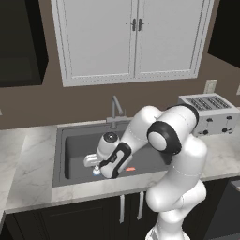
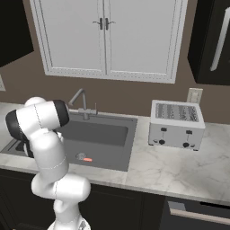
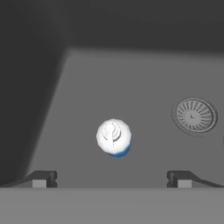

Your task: Pick up the bar soap and soap dispenser from the sink, and place them back in the cabinet, and close the cabinet door.

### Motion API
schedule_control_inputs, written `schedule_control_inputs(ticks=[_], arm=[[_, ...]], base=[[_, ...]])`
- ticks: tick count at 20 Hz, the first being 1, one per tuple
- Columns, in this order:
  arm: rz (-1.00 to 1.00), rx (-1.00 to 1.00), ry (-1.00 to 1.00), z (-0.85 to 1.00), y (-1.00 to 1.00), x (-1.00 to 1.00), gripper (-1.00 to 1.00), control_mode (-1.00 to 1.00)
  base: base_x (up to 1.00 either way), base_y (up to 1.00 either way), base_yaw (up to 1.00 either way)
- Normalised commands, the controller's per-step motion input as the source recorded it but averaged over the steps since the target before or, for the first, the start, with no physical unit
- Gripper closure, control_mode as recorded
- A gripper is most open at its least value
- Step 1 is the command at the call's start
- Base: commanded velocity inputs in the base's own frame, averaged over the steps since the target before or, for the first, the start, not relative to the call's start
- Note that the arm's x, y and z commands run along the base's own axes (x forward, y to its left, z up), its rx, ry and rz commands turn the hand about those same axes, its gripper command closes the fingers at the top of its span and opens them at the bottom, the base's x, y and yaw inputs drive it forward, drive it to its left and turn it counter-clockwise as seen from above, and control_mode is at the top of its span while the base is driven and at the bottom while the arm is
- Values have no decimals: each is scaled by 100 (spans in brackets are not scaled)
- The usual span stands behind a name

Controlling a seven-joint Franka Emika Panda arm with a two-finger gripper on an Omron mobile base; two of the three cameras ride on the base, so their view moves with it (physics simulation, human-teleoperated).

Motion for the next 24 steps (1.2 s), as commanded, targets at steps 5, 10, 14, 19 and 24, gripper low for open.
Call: schedule_control_inputs(ticks=[5,10,14,19,24], arm=[[0,0,0,-2,0,0,-100,-100],[0,0,0,-1,0,0,-100,-100],[0,0,0,0,0,0,-100,-100],[0,0,0,0,0,0,-100,-100],[0,0,0,0,0,0,-100,-100]], base=[[0,0,0],[0,0,0],[0,0,0],[0,0,0],[0,0,0]])
